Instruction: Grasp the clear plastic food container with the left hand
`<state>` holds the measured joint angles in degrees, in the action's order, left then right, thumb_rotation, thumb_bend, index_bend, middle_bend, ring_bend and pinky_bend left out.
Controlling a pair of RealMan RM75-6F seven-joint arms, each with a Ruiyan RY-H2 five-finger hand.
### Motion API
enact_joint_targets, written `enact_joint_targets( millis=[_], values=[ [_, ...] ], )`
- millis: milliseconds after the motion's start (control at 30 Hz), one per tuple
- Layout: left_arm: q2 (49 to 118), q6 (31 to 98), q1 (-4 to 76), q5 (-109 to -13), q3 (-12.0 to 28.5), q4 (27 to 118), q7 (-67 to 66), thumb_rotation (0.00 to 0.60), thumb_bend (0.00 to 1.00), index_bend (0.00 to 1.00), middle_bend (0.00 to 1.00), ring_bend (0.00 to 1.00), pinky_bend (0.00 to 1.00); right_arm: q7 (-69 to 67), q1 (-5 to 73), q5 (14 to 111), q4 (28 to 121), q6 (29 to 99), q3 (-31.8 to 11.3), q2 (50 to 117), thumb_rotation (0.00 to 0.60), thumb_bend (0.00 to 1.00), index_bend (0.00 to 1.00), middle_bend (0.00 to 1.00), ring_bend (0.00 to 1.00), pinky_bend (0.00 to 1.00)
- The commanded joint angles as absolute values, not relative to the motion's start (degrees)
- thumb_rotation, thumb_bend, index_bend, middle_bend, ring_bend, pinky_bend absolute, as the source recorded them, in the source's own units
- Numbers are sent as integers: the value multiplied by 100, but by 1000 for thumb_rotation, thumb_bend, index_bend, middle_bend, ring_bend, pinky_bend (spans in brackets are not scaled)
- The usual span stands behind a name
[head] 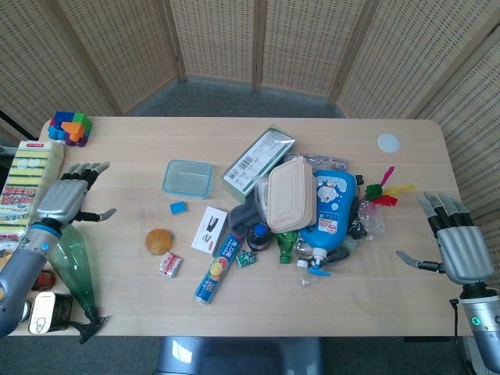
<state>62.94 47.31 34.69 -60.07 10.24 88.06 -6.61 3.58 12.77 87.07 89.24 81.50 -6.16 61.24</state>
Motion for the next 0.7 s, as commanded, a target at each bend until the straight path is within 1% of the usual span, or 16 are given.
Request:
enact_joint_targets(
  millis=[33,100,433,700],
  values=[
    [6846,4219,4033,-5630,1027,8122,-1148,434,262,0,0,0,0,392,1226,8739,9012,8233,-607,6049,266,174,0,34,0,0],
    [7089,4083,4205,-5563,1031,7853,-1233,454,263,0,0,0,0,406,1183,8740,9065,8296,-605,5994,267,176,0,35,0,0],
    [8403,3636,4928,-5479,1026,6349,-1459,458,262,0,0,0,0,412,1026,8745,9261,8495,-608,5728,267,176,0,34,0,0],
    [9149,3181,5339,-5451,1057,5362,-1358,457,225,0,0,0,0,392,916,8731,9363,8631,-621,5582,266,175,0,34,0,0]
  ],
)
